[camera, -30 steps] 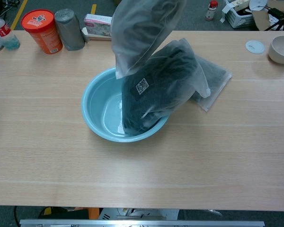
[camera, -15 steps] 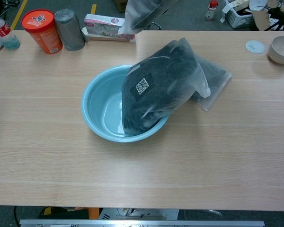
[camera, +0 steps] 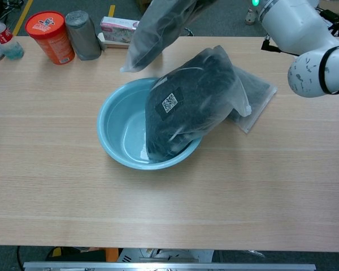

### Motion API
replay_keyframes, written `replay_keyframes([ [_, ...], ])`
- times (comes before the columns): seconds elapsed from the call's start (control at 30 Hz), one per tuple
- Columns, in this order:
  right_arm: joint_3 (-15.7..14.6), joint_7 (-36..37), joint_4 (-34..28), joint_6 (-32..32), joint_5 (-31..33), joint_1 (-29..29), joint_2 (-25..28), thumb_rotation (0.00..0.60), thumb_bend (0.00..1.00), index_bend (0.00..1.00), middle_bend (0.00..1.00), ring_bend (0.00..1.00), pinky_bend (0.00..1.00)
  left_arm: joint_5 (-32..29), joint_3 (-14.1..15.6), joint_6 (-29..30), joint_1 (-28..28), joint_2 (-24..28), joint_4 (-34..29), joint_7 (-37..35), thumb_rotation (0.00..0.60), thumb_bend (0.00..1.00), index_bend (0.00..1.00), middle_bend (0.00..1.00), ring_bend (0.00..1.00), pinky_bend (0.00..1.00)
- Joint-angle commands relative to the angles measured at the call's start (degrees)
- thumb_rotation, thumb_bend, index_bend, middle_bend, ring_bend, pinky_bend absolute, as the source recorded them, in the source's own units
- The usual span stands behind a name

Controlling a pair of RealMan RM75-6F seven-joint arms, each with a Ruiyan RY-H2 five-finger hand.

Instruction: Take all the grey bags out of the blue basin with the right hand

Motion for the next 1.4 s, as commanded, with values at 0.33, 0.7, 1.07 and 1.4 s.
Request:
replay_keyframes([
  [0.33,-1.39,-9.04,-13.50,-7.46,12.35,-0.42,8.14,0.600,0.12,0.00,0.02,0.13,0.38,0.03,-0.12,-0.18,-0.03,-0.03,0.20,-0.31,0.600,0.23,0.30,0.28,0.24,0.24],
  [0.7,-4.83,1.93,-28.89,-6.90,1.49,-6.50,22.79,0.600,0.04,0.00,0.06,0.12,0.37,0.28,-0.29,-0.19,-0.22,0.25,-0.62,0.54,0.600,0.23,0.30,0.28,0.24,0.24],
  [1.07,-14.39,11.07,-37.94,-7.34,-16.73,-13.01,33.73,0.600,0.00,0.00,0.08,0.12,0.37,0.74,-0.07,-0.09,-0.16,0.48,-2.15,1.97,0.600,0.23,0.30,0.28,0.24,0.24],
  [1.4,-18.82,14.46,-33.72,-10.67,-24.42,-13.47,32.02,0.600,0.00,0.00,0.08,0.12,0.35,0.74,0.19,-0.13,0.06,0.29,-2.10,1.99,0.600,0.23,0.30,0.28,0.24,0.24],
])
